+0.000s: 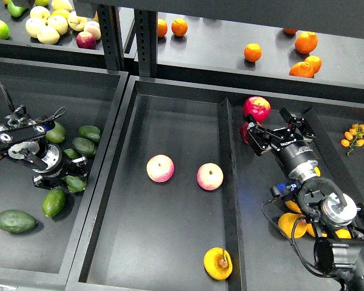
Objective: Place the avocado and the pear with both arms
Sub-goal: 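Carry the avocado into the avocado bin and open the left gripper, then withdraw the left gripper back over the middle bin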
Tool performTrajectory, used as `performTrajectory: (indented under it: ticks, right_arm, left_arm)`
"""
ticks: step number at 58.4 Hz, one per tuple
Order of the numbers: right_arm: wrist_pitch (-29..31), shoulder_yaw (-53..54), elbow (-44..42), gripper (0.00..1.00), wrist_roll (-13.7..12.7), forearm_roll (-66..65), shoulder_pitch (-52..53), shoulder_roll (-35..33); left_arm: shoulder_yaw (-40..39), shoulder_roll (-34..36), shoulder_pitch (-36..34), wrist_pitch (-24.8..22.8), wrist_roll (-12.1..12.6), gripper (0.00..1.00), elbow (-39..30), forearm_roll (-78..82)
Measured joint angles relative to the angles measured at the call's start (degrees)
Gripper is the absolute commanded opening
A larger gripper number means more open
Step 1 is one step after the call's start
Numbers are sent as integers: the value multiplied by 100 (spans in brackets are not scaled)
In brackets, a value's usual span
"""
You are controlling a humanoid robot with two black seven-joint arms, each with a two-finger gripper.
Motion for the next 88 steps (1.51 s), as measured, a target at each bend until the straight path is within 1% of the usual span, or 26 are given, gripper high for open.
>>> performTrajectory:
  ticks: [5,8,17,19,28,36,40,47,48,51,54,65,74,81,88]
  right_arm:
    - [-1,1,2,99,0,0,-21,1]
    - [-1,1,2,99,0,0,-33,0]
    - [-1,2,11,99,-1,0,-58,0]
    - [-4,2,14,99,-1,0,-59,0]
    - [-21,1,15,99,0,0,-72,0]
    - [-36,-21,8,99,0,0,-81,0]
    - [-37,-31,2,99,-2,0,-86,0]
    - [-40,-43,1,99,-8,0,-89,0]
    - [-40,-57,0,99,-12,0,-102,0]
    - [-40,-73,-3,99,-21,1,-116,0]
    - [-15,-126,-3,99,-35,4,-147,-1]
    - [38,-334,13,99,-79,7,-191,0]
    - [169,-521,24,99,-104,-1,-192,0]
    - [666,-798,27,99,-108,-29,-184,-65]
    - [1303,-1221,27,99,-113,-142,-175,-353]
  left_arm:
    - [1,-9,-12,-8,-2,76,-35,-1]
    - [-10,2,-32,-7,-2,82,-50,-1]
    - [-120,11,-74,-3,-1,93,-123,-1]
    - [-172,23,-96,-3,-1,97,-156,-1]
    - [-666,148,-160,-1,0,99,-481,-5]
    - [-1382,421,-170,-1,2,99,-944,-17]
    - [-1865,527,-169,-1,2,99,-1122,-52]
    - [-2826,616,-90,-1,2,99,-1203,-195]
    - [-3384,622,15,0,2,99,-1215,-347]
    - [-3586,622,83,0,2,99,-1223,-436]
    - [-3997,621,201,0,3,99,-1268,-665]
    - [-5533,553,979,0,2,99,-1805,-1708]
    - [-6774,206,2040,0,1,99,-2569,-2401]
    - [-7768,-376,2935,0,0,99,-3011,-2609]
    - [-8377,-1121,3838,0,-1,99,-3272,-2724]
